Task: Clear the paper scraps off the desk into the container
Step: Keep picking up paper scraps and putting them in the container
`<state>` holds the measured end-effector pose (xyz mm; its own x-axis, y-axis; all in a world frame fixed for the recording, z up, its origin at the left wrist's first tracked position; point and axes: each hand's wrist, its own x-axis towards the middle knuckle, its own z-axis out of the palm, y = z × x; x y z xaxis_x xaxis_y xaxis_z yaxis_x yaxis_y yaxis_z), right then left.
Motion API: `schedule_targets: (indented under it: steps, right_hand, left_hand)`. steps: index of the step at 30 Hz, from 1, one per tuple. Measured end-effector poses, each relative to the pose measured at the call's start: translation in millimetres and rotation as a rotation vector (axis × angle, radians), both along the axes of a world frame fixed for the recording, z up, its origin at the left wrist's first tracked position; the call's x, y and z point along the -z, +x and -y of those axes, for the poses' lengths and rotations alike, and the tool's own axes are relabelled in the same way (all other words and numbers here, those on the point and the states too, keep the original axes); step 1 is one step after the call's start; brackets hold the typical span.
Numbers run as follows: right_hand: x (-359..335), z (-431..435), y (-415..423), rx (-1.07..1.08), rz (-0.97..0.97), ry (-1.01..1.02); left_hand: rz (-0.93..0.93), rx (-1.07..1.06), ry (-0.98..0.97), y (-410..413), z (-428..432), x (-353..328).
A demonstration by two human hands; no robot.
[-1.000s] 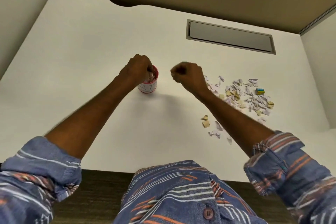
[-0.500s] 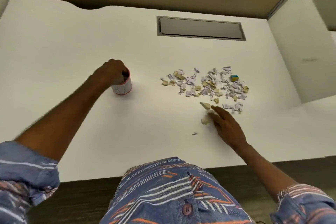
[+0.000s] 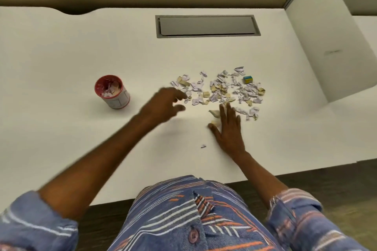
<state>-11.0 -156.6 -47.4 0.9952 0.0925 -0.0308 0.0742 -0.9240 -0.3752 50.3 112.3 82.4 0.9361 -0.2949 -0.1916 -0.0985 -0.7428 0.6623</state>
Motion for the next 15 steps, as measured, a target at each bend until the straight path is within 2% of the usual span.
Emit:
schedule_targets:
  steps: [3, 7, 11, 13, 15]
  right_hand:
    - [2, -3, 23, -0.191, 0.049, 0.011]
    - [1, 11, 22, -0.314, 0.111, 0.011]
    - [-6, 54, 19, -0.261, 0.189, -0.013]
    - [-10, 80, 20, -0.169, 0.220, -0.002]
    - [-13, 101, 16, -0.041, 0.165, 0.036]
  left_hand:
    - [0.003, 0.096, 0.107, 5, 38, 45]
    - [0.024, -0.020, 0.291, 31, 58, 76]
    - [0.003, -0.003, 0.413, 45, 60, 96]
    - [0.011, 0.018, 0.455, 46, 63, 105]
    - [0.073, 0.023, 0.441, 43, 68, 113]
